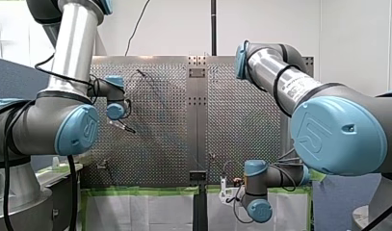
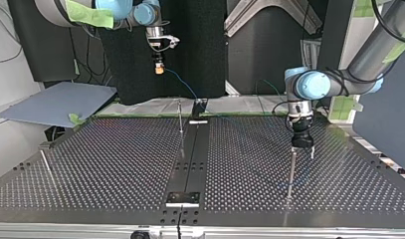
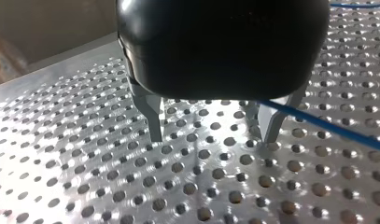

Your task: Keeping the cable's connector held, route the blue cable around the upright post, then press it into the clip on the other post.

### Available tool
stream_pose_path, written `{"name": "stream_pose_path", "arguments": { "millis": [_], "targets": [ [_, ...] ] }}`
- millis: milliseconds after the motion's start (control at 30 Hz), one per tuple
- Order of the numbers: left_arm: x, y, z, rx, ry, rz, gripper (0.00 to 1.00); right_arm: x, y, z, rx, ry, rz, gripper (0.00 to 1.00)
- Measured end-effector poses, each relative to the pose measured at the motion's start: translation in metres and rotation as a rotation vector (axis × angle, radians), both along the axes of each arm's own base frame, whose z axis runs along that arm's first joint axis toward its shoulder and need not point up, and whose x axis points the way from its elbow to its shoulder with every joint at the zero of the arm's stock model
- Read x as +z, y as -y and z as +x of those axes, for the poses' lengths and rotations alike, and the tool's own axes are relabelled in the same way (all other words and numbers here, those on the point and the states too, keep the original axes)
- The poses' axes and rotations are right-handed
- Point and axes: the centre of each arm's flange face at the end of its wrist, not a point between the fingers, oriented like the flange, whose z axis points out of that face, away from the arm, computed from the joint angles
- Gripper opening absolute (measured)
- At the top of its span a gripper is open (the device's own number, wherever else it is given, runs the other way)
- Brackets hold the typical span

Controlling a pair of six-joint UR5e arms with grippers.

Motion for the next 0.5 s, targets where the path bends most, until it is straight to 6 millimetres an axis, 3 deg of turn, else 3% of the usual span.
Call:
{"name": "stream_pose_path", "arguments": {
  "millis": [500],
  "targets": [
    [-0.029,0.005,-0.024,-0.035,-0.055,-0.086,1.00,0.000,0.000,0.000,0.001,-0.002,0.000,0.00]
  ]
}}
